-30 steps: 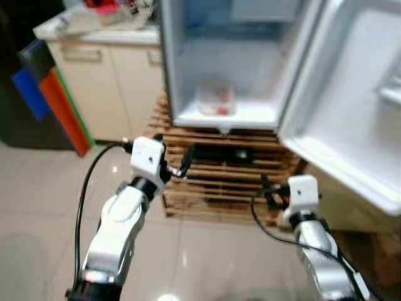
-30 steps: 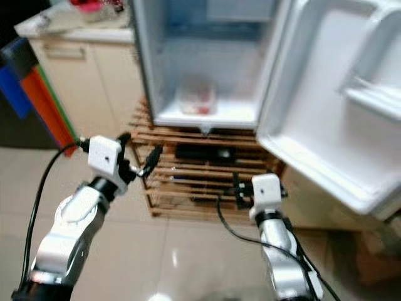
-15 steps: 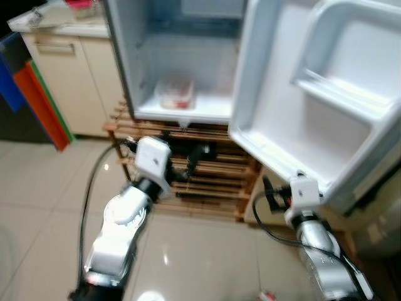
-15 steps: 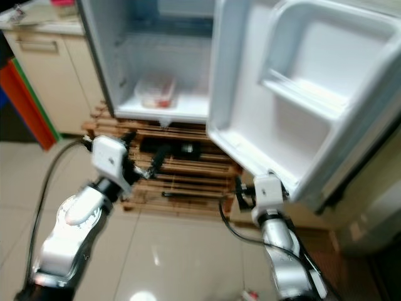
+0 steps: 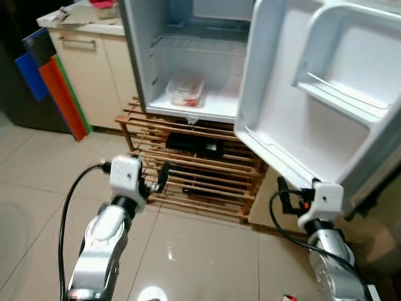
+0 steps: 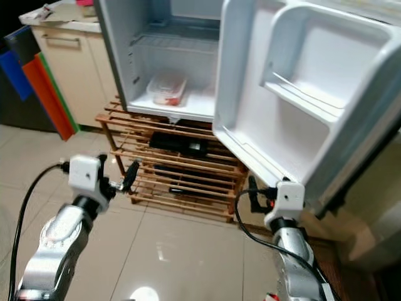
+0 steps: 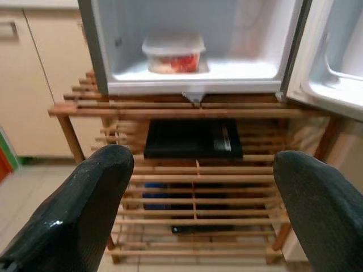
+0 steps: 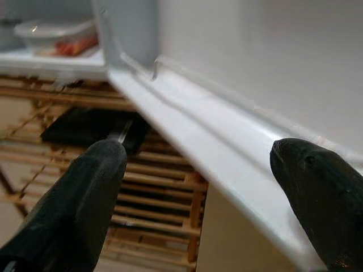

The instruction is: Restocking fridge

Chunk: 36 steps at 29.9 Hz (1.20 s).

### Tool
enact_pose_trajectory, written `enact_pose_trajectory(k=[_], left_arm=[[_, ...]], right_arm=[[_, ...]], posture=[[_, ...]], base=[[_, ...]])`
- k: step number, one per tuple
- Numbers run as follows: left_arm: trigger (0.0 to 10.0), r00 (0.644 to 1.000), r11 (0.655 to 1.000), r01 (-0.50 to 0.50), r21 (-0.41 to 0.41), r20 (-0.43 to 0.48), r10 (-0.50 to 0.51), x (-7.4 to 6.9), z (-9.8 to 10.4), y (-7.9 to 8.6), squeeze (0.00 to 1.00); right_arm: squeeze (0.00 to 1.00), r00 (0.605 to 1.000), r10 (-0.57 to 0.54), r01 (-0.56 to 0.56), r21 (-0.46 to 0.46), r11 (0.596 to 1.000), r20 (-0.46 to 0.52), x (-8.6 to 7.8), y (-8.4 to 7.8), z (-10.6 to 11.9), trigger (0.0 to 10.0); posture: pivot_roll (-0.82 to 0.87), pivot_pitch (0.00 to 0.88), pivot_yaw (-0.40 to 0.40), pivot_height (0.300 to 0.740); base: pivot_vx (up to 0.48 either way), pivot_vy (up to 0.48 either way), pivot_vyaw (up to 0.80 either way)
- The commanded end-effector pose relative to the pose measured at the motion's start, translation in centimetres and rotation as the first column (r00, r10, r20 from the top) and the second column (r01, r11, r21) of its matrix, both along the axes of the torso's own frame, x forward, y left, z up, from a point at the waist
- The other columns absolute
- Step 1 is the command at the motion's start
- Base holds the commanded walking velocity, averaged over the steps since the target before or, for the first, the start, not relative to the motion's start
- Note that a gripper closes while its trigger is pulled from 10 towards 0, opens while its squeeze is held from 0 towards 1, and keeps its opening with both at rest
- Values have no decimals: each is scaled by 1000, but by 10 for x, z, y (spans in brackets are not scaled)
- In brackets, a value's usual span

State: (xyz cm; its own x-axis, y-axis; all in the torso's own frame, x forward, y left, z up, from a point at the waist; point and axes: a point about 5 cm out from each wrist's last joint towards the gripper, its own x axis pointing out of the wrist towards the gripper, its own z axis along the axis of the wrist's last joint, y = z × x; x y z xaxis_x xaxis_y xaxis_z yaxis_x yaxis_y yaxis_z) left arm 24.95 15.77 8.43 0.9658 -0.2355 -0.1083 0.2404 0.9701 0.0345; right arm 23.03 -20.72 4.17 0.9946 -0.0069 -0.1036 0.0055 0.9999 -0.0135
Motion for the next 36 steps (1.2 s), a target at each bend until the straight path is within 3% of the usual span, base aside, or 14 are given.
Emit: enact_pose_trajectory(k=[1,6,11,16,20,25,29,30,33,34,36], left_arm=[[10000,998,999,39,2,43,-39,4,10,-9,0],[10000,997,999,48,5,63,-48,8,15,-10,0],[10000,996,999,43,8,73,-43,12,18,-10,0],[10000,996,998,65,-2,69,-65,12,18,-17,0],[10000,997,998,58,-2,60,-58,11,16,-16,0],[10000,998,999,48,8,43,-48,11,13,-14,0],[10000,999,999,21,48,-36,-19,8,-8,-3,0],[10000,995,997,-1,74,-101,9,5,-25,6,0],[10000,992,996,-8,84,-122,18,3,-30,9,0],[10000,978,993,-24,117,-202,47,-2,-50,19,0],[10000,956,988,-31,154,-283,75,-8,-70,28,0]], right_arm=[[0,1000,19,-19,-17,1000,17,-4,-3,2,10000],[0,993,106,-108,-44,993,-56,-26,-3,-20,10000],[0,991,90,-98,-76,992,-99,-38,-14,-29,10000],[0,965,14,-51,-135,989,-262,-56,-42,-54,10000],[0,925,3,-103,-242,965,-381,-72,-58,-71,10000],[0,881,-73,-98,-331,938,-467,-75,-77,-81,10000],[0,840,-163,-58,-385,921,-518,-74,-93,-85,10000],[0,820,-204,-43,-413,910,-535,-76,-100,-86,10000],[0,814,-216,-38,-420,907,-539,-76,-102,-86,10000],[0,797,-262,-19,-457,889,-544,-76,-110,-84,10000],[0,786,-303,3,-487,873,-538,-75,-117,-82,10000]], posture=[[-24,0,-24,740],[-30,0,-23,740],[-37,0,-22,740],[-40,0,-24,740],[-40,0,-22,740],[-39,0,-12,740],[-36,0,-6,740],[-28,0,-6,740],[-28,0,-6,740],[-27,0,-5,740],[-26,0,-2,740]], base=[[0,0,0],[0,0,0],[0,0,0],[0,0,0],[0,0,0],[0,0,0],[0,0,0],[0,0,0],[0,0,0],[0,0,0],[0,0,0]])
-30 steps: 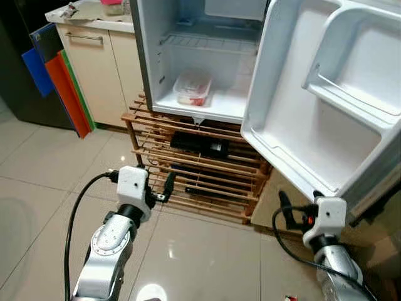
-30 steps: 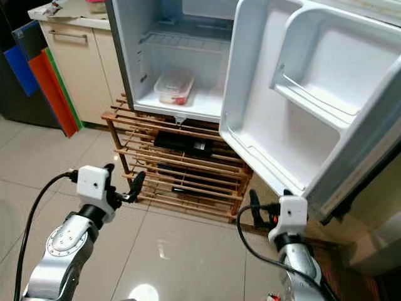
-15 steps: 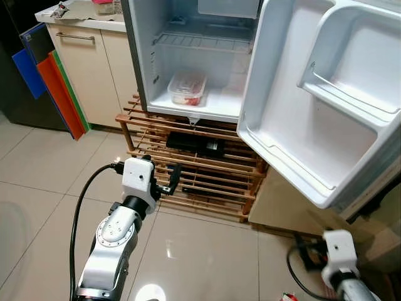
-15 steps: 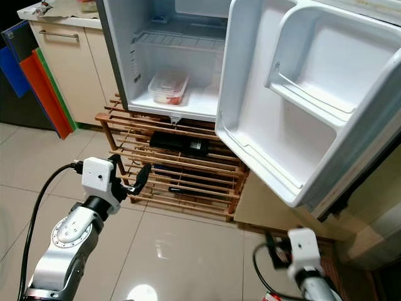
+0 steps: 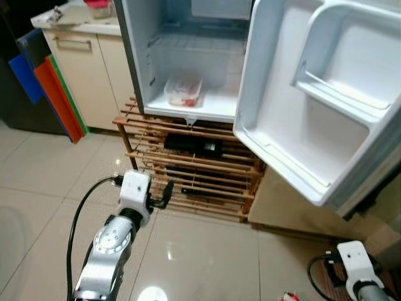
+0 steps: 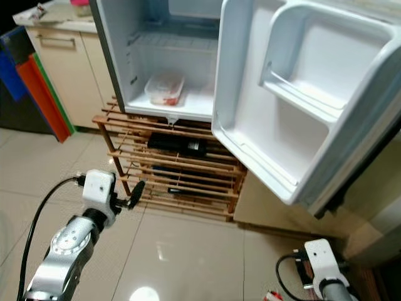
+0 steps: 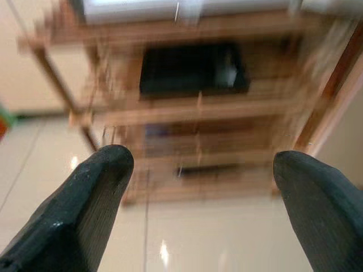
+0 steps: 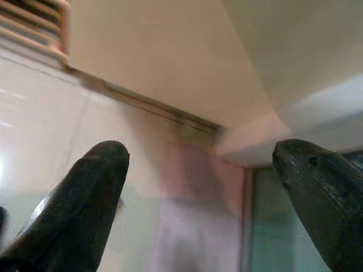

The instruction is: Restocking fridge

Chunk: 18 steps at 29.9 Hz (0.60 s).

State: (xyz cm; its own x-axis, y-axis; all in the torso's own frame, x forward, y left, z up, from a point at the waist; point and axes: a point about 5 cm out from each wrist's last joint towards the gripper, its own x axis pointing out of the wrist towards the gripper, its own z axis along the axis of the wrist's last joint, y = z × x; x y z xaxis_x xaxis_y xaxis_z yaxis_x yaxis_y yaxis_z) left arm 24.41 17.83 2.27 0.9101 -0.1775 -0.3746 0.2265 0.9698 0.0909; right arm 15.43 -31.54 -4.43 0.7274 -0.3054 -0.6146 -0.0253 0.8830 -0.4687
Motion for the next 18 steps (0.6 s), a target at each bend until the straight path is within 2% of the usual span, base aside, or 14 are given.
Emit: enact_pose_trajectory(k=[1,4,6,10,12,14,18], left_arm=[[10000,997,999,-31,36,-67,33,-5,-15,10,0],[10000,989,998,-26,50,-147,33,-15,-33,14,0],[10000,961,1000,-19,14,-277,22,-26,-51,15,0],[10000,898,989,64,130,-439,0,-47,-78,23,0],[10000,876,985,80,155,-482,5,-55,-86,26,0],[10000,869,979,98,178,-494,3,-58,-89,28,0],[10000,838,974,119,191,-546,5,-69,-97,31,0]], right_arm=[[0,999,-39,39,-49,998,-4,2,-12,5,10000],[0,997,-81,78,-97,992,-18,2,-22,8,10000],[0,992,-121,117,-126,985,-27,0,-30,11,10000],[0,982,-188,181,-168,969,-25,-4,-44,17,10000],[0,973,-230,226,-180,957,0,-3,-51,22,10000],[0,966,-256,257,-184,949,28,-1,-56,27,10000],[0,930,-300,338,-178,924,211,31,-66,55,10000]], posture=[[-27,0,-1,740],[-33,0,3,740],[-31,0,5,740],[-31,0,8,740],[-29,0,10,740],[-32,0,13,740],[-36,0,16,740]], base=[[0,0,0],[0,0,0],[0,0,0],[0,0,0],[0,0,0],[0,0,0],[0,0,0]])
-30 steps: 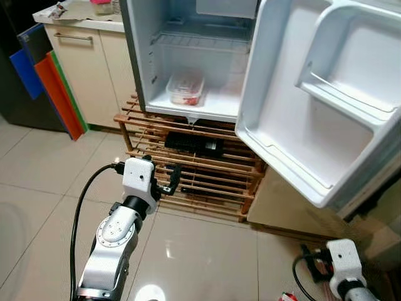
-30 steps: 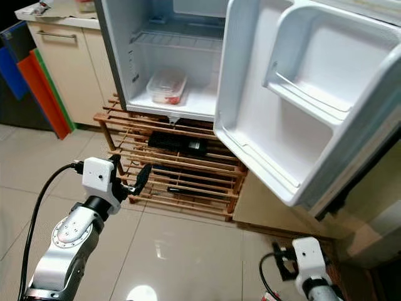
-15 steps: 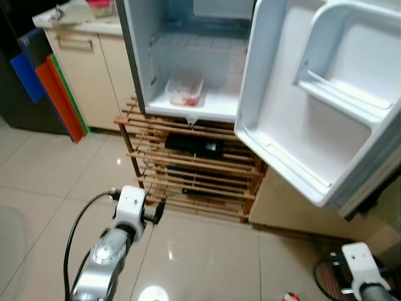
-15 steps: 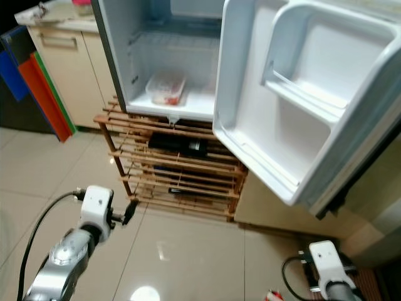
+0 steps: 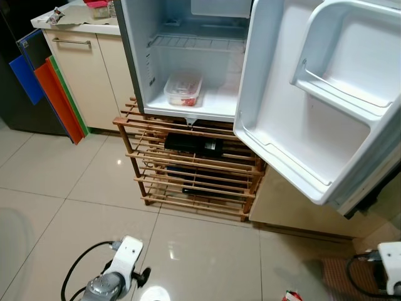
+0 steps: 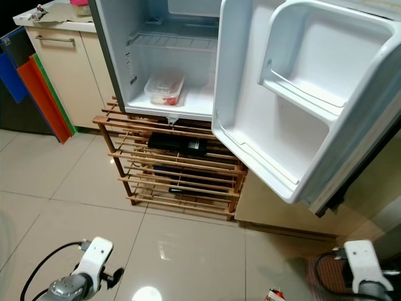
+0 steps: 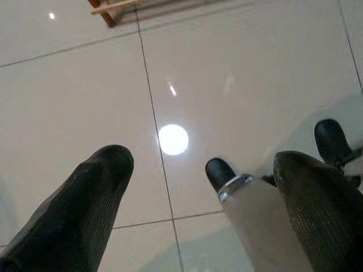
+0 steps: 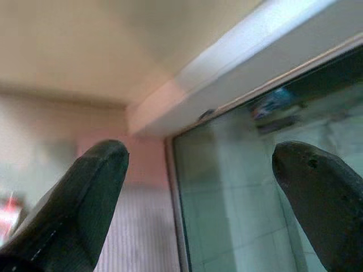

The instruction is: Restocking fridge

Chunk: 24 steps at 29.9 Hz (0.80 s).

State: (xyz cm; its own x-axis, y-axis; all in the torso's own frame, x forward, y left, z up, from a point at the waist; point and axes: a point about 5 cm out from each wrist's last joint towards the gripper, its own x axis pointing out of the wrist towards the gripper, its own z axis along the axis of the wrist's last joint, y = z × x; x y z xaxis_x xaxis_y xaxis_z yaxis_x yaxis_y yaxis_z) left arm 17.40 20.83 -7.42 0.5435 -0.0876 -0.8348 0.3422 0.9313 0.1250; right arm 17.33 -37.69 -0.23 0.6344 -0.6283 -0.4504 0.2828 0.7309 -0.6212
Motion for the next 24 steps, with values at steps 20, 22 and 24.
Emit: enact_pose_trajectory(k=[20,22,24], left_arm=[[10000,995,997,59,57,-80,-54,-11,-12,0,0],[10000,995,996,61,57,-83,-56,-11,-12,-1,0],[10000,995,996,63,58,-86,-58,-12,-12,-1,0]], right_arm=[[0,779,79,-298,257,919,621,123,69,72,10000],[0,724,118,-448,334,829,680,131,102,72,10000],[0,698,136,-515,360,778,703,133,118,72,10000]], posture=[[-43,0,-1,740],[-45,0,-1,740],[-45,0,-1,740]], base=[[0,0,0],[0,0,0],[0,0,0]])
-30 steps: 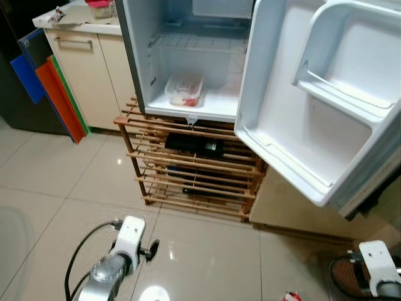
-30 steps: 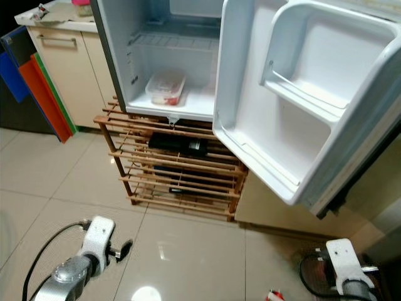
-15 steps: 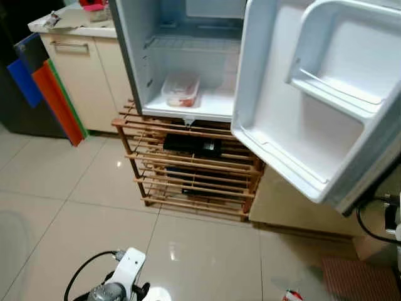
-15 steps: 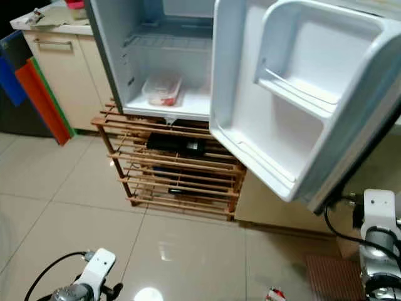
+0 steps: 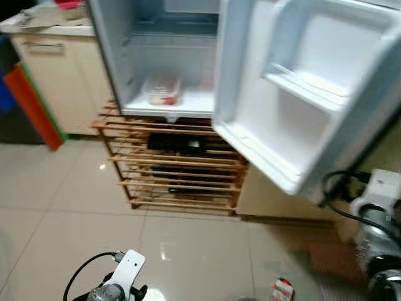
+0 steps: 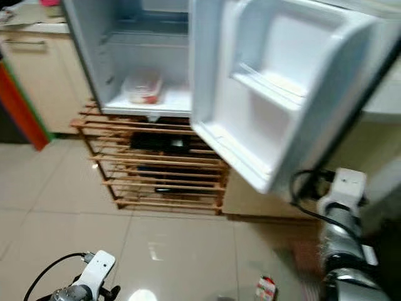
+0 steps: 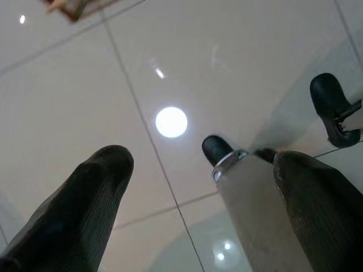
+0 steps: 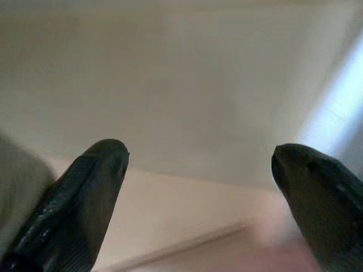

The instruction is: Restocking fridge

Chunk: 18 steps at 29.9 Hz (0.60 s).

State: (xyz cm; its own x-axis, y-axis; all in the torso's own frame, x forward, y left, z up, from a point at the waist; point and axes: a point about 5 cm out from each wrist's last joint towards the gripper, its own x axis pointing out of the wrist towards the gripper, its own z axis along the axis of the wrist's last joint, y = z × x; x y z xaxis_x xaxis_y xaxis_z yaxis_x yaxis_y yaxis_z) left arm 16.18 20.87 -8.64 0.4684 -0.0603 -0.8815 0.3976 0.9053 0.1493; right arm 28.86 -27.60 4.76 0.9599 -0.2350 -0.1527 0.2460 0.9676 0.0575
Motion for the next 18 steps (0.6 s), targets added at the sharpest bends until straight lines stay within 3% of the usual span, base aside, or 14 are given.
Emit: enact_pose_trajectory(k=[1,3,4,6,7,8,9,13,18], left_arm=[[10000,1000,1000,13,0,-4,-13,1,0,-1,0],[10000,1000,1000,13,0,-4,-13,1,0,-1,0],[10000,1000,1000,15,1,-6,-15,0,0,-1,0],[10000,1000,1000,19,1,-11,-19,1,0,-2,0],[10000,1000,1000,21,-1,-14,-21,1,-1,-3,0],[10000,1000,1000,21,-1,-14,-21,1,-1,-3,0],[10000,999,1000,21,0,-29,-21,1,-1,-3,0],[10000,992,1000,13,-3,-124,-13,-9,-7,-4,0],[10000,986,1000,-1,7,-164,2,-15,-9,-1,0]], right_arm=[[0,967,216,-226,63,972,137,17,40,25,10000],[0,967,216,-226,63,972,137,17,40,25,10000],[0,914,358,-387,142,911,190,12,67,33,10000],[0,769,579,-639,300,708,272,-11,107,50,10000],[0,693,660,-719,350,601,290,-23,116,55,10000],[0,693,660,-719,350,601,290,-23,116,55,10000],[0,637,722,-761,370,533,270,-34,115,51,10000],[0,659,729,-726,410,553,184,-41,86,33,10000],[0,665,733,-710,426,561,142,-44,78,32,10000]], posture=[[-46,0,-2,740],[-46,0,-2,740],[-51,0,-4,740],[-57,0,-8,740],[-57,0,-8,740],[-57,0,-8,740],[-62,0,-10,740],[-65,0,-14,740],[-62,0,-14,740]], base=[[0,0,0],[0,0,0],[0,0,0],[0,0,0],[0,0,0],[0,0,0],[0,0,0],[0,0,0],[0,0,0]])
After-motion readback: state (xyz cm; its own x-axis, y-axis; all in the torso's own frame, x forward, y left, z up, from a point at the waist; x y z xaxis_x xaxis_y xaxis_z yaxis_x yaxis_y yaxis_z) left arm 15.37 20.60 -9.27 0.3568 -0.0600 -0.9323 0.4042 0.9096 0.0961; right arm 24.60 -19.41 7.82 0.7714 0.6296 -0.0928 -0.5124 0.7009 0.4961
